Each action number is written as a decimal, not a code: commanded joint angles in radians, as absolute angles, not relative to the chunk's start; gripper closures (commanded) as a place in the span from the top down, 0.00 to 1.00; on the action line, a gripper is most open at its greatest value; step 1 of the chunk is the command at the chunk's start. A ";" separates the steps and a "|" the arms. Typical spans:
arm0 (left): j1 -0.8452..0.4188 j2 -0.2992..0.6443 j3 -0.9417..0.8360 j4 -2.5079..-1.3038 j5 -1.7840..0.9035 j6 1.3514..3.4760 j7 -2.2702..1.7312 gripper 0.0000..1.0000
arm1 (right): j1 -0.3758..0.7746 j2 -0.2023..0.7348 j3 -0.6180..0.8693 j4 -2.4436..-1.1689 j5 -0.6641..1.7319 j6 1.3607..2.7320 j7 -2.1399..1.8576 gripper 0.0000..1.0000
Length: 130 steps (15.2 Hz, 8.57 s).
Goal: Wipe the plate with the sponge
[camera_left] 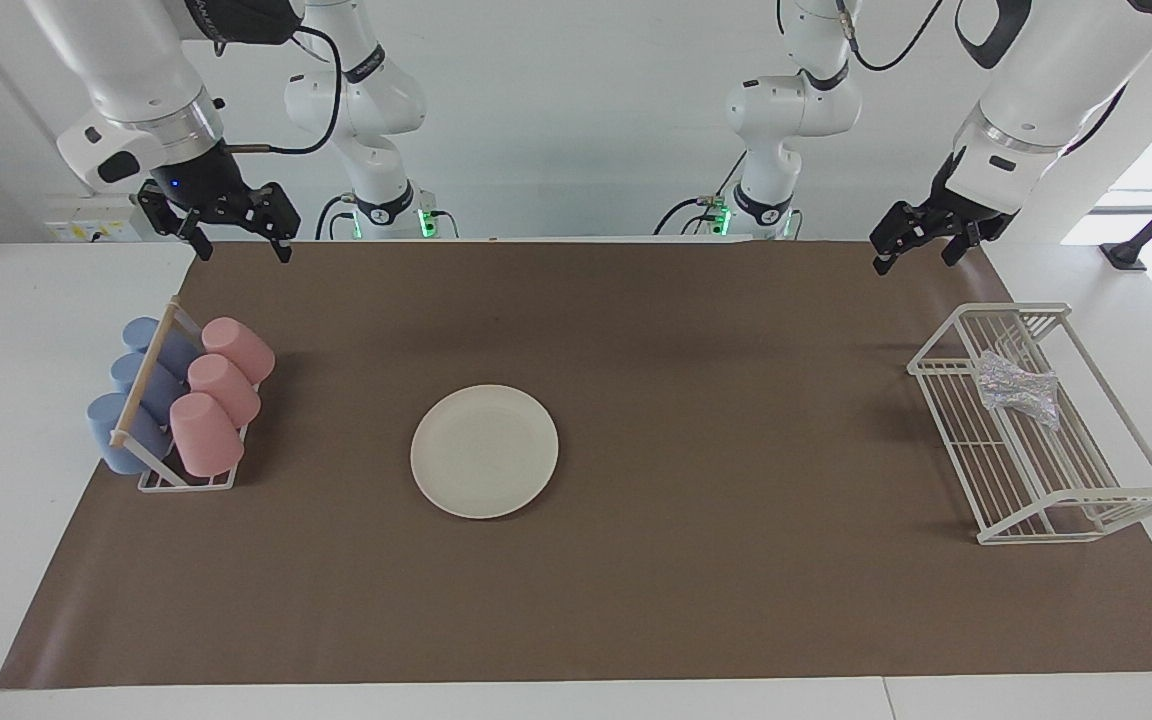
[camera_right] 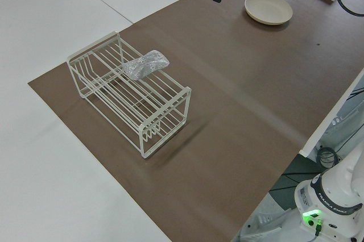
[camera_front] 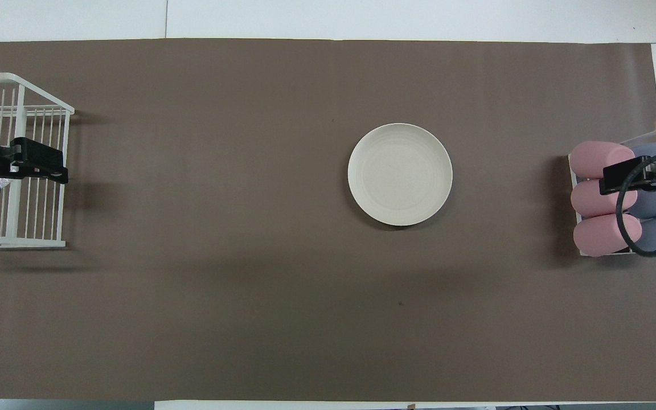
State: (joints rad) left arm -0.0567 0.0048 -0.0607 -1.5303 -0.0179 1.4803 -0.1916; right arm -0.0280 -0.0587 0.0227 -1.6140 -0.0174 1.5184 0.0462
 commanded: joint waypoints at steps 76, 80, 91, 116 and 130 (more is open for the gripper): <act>0.022 -0.204 -0.057 -2.008 -1.009 1.741 -0.302 0.00 | 0.164 -0.136 0.026 -1.658 0.262 1.383 1.511 1.00; -0.031 -0.207 -0.057 -2.101 -1.197 1.789 -0.198 0.00 | 0.225 -0.152 0.031 -1.703 0.322 1.540 1.693 1.00; -0.160 -0.193 -0.058 -2.255 -1.428 1.743 0.130 0.00 | 0.399 -0.153 0.078 -1.834 0.430 1.917 2.019 1.00; -0.189 -0.164 -0.060 -2.266 -1.511 1.678 0.190 0.00 | 0.542 -0.120 0.077 -1.965 0.423 2.197 1.941 0.00; -0.143 -0.192 -0.060 -2.238 -1.235 1.726 0.133 1.00 | 0.348 0.116 0.077 -2.006 0.362 2.365 1.451 0.00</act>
